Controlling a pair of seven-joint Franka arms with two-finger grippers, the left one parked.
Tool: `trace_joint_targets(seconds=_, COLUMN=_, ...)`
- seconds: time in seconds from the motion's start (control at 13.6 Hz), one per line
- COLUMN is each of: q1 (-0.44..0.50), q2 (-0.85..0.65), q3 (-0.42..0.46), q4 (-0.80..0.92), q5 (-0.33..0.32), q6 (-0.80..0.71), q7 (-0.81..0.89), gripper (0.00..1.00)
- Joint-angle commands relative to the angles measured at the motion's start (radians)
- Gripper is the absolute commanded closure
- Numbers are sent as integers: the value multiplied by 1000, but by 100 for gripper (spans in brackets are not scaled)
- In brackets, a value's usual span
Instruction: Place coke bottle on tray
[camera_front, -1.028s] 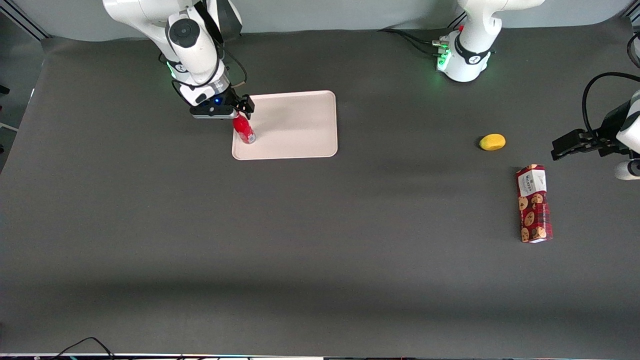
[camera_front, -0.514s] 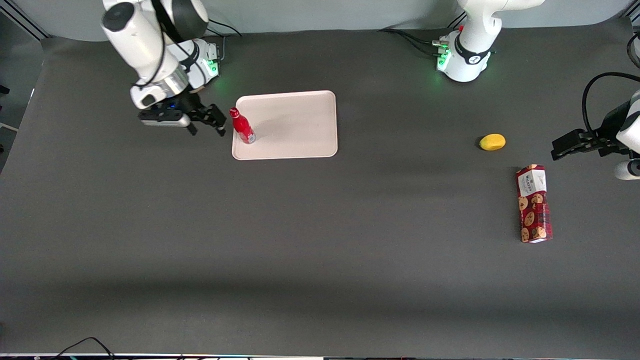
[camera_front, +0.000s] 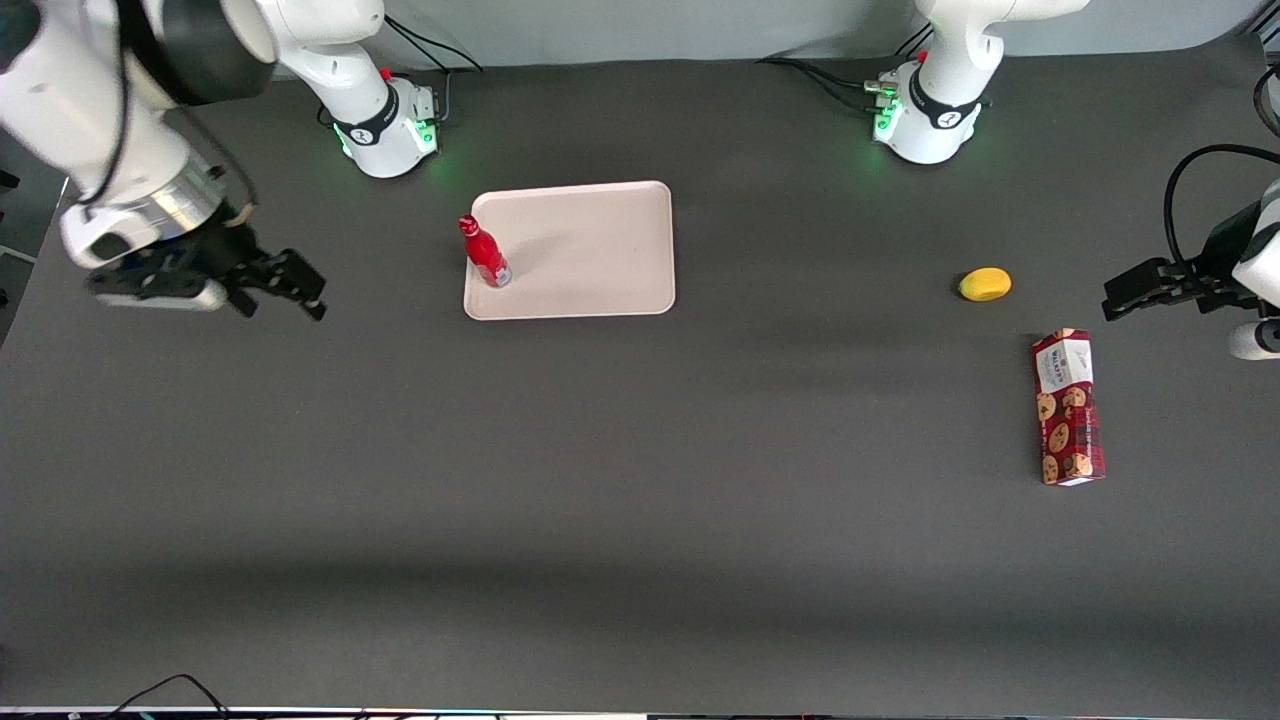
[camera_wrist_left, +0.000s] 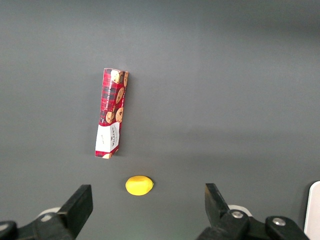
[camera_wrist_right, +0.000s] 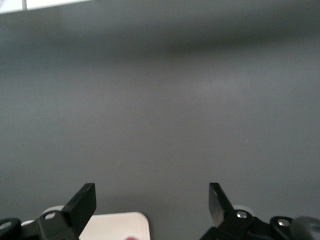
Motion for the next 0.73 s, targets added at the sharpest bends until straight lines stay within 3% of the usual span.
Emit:
trace_joint_targets(seconds=0.0, q1=9, q2=146, q3=-55, q4=212, q5=-26, q6=-93, q7=-80, gripper=0)
trace_joint_targets(seconds=0.22, q1=9, q2=231, q3=-110, q4=364, q5=-38, q6=-189, q7=-83, gripper=0)
trace_joint_targets(seconds=0.37, q1=13, q2=232, q3=-109, q4=373, q5=-84, q6=-197, q7=-80, gripper=0)
trace_joint_targets(seconds=0.66, q1=11, q2=216, q3=-110, q4=375, q5=-87, q6=-251, q7=-85, gripper=0)
